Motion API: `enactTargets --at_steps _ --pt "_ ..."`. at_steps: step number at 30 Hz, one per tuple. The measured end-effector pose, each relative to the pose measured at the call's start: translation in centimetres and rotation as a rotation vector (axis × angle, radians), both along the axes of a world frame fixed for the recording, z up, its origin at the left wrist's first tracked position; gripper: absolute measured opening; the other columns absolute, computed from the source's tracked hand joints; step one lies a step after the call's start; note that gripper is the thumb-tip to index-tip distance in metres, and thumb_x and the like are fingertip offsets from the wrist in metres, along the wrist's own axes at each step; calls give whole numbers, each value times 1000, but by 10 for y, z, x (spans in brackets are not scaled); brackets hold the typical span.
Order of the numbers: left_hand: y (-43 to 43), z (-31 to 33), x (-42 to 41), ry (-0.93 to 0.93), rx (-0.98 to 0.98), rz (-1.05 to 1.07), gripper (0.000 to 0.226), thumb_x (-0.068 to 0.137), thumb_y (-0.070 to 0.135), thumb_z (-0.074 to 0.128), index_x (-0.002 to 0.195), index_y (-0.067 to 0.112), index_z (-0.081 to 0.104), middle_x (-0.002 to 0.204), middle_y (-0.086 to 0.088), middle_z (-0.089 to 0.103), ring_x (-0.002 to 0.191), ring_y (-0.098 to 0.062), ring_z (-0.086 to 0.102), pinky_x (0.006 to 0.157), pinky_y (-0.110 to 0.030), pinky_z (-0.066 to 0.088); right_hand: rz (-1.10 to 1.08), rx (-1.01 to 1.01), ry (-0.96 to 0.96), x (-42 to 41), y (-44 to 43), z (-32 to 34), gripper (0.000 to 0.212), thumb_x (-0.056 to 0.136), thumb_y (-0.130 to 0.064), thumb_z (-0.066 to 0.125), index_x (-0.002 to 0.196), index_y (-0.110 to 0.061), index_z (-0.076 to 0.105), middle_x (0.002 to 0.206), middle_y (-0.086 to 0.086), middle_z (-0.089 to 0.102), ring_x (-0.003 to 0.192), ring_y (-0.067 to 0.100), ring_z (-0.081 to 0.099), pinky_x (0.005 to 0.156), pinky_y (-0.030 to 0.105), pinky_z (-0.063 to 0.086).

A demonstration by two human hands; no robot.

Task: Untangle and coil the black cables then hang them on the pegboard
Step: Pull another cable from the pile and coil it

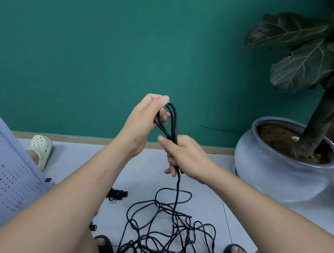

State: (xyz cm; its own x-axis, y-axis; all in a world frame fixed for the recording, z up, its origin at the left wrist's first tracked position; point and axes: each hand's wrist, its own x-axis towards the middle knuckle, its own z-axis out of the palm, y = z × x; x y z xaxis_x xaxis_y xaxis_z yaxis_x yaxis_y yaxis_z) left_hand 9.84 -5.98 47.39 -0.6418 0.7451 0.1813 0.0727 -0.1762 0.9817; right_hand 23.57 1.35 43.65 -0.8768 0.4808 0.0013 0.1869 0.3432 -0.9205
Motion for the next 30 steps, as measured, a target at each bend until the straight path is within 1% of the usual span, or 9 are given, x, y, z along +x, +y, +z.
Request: enactTargets --at_steps 3,5,6,9,12,14,22,27,30 --pt "1 -12 5 -102 -85 -83 39 107 53 47 103 19 67 90 -4 71 89 -19 70 93 -41 54 -88 -11 47 9 8 10 51 113 -38 53 68 -15 44 49 -6 41 48 30 57 62 46 66" --pt "0 -24 12 -64 -205 -168 42 103 52 46 103 17 69 102 -11 77 98 -23 74 103 -47 54 -164 18 66 16 16 17 56 114 -38 51 64 -13 45 51 3 46 52 35 62 44 24 50" --pt "0 -30 18 -11 -274 -214 39 102 46 45 104 15 69 106 -12 78 102 -24 75 106 -49 54 -198 32 72 20 20 19 58 114 -40 50 63 -12 45 53 11 47 54 37 65 40 19 41" --pt "0 -49 39 116 -416 -325 23 103 23 47 106 14 68 106 -2 80 107 -18 76 106 -46 52 -265 10 140 25 32 23 60 112 -46 51 62 -14 44 53 13 47 51 33 64 43 23 35" --pt "3 -73 59 143 -506 -415 22 105 15 50 114 13 71 116 3 80 113 -12 73 106 -40 53 -293 -114 281 29 39 26 54 112 -43 54 68 -14 42 58 5 38 47 25 47 53 38 54" --pt "4 -90 70 151 -549 -436 22 105 10 51 114 14 70 117 2 80 114 -12 72 106 -38 53 -319 -128 334 30 41 29 53 112 -42 55 69 -14 42 58 3 38 48 25 44 60 42 59" --pt "-4 -137 99 275 -717 -527 32 113 37 46 112 23 75 114 -1 78 97 -7 68 95 -29 53 -515 -105 490 41 55 35 48 113 -40 52 76 -9 47 57 3 35 49 23 39 54 39 54" --pt "-8 -118 98 425 -734 -561 34 114 38 44 106 19 71 87 0 82 74 -18 58 75 -35 49 -611 -35 492 46 72 32 49 113 -41 51 76 -9 46 55 0 36 50 23 38 52 37 53" --pt "-14 -101 104 583 -730 -581 37 115 38 41 103 17 69 70 -1 69 67 -16 59 73 -32 53 -662 51 424 47 86 24 50 111 -46 52 75 -14 39 55 -3 39 48 20 40 51 36 51"
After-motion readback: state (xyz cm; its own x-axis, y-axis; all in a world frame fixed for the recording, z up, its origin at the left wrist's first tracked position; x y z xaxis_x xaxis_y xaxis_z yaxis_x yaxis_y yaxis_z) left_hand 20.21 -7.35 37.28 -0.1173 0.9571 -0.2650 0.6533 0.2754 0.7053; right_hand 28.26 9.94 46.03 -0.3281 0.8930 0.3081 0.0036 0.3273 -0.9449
